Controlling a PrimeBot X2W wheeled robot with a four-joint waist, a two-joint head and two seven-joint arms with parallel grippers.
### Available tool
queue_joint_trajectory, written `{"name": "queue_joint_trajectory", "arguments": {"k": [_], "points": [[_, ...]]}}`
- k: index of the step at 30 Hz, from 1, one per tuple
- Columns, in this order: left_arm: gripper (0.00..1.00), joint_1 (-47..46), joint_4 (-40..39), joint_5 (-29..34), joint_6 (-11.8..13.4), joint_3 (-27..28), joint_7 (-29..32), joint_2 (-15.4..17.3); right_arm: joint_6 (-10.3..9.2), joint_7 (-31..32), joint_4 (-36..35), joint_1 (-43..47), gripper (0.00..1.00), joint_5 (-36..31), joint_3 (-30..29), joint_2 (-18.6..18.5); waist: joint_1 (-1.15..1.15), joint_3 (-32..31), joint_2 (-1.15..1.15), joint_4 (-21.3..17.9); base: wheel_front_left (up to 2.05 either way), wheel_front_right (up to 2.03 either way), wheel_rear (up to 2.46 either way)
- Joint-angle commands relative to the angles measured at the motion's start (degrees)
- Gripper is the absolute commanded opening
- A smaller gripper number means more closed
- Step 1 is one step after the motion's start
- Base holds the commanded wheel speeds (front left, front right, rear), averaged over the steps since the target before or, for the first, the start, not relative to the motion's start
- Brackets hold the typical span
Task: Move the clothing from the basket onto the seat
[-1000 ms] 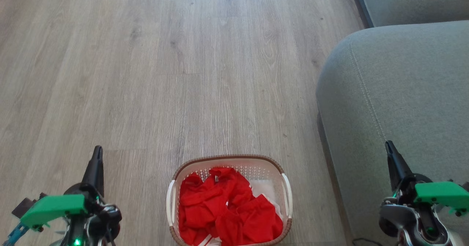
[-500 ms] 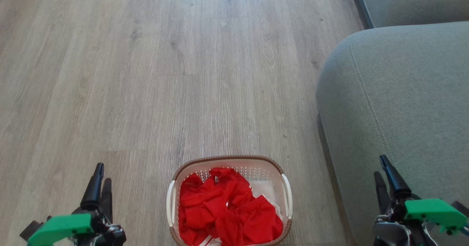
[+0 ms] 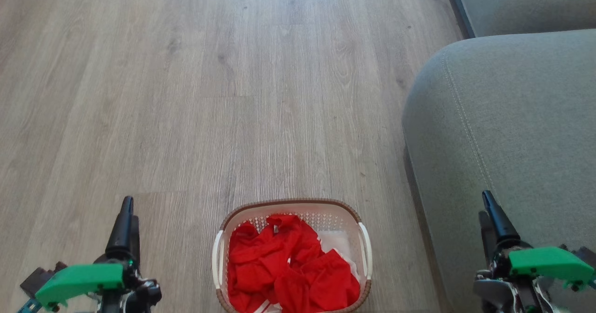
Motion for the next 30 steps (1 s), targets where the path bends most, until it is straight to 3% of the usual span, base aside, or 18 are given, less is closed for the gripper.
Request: {"name": "queue_joint_trajectory", "arguments": {"k": [1,10,30], "points": [[1.0,-1.62,-2.99,1.8,0.21,0.04,-0.8,0.6,0.0,-0.75,-3.02,-2.04,1.0,-2.2,0.45,-0.45,0.0,-0.01,0.0,0.05,0.0,0.0,0.0],[1.0,-1.35,-5.67,8.14,1.38,-0.91,-2.14,0.63,0.0,-2.11,-5.48,-1.73,1.0,-8.96,1.66,-0.48,0.0,-0.11,0.0,0.2,0.0,0.0,0.0],[1.0,1.08,-8.03,29.91,4.28,-4.44,-5.5,0.71,0.0,-5.52,-7.02,-0.22,1.0,-26.46,4.53,-0.55,0.0,-0.79,0.0,0.43,0.0,0.0,0.0]]}}
